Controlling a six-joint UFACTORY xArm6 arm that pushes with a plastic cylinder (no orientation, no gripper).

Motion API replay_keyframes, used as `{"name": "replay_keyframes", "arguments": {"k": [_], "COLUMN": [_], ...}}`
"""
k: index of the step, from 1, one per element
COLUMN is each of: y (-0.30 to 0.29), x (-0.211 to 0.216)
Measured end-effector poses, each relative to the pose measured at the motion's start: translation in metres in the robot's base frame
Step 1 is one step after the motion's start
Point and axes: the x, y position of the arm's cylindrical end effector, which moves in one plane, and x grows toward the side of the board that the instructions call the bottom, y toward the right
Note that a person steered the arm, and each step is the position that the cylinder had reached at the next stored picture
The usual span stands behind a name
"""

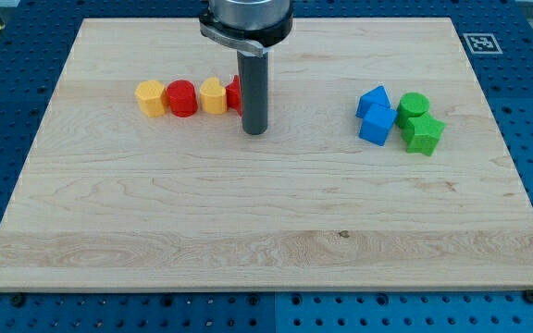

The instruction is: Push the green star into the blue cube

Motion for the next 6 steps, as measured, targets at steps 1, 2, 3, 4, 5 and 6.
{"name": "replay_keyframes", "arguments": {"k": [1, 2, 3, 4, 5, 6], "y": [0.001, 0.027, 0.073, 0.094, 0.113, 0.149], "x": [0.000, 0.004, 0.014, 0.020, 0.042, 0.059]}}
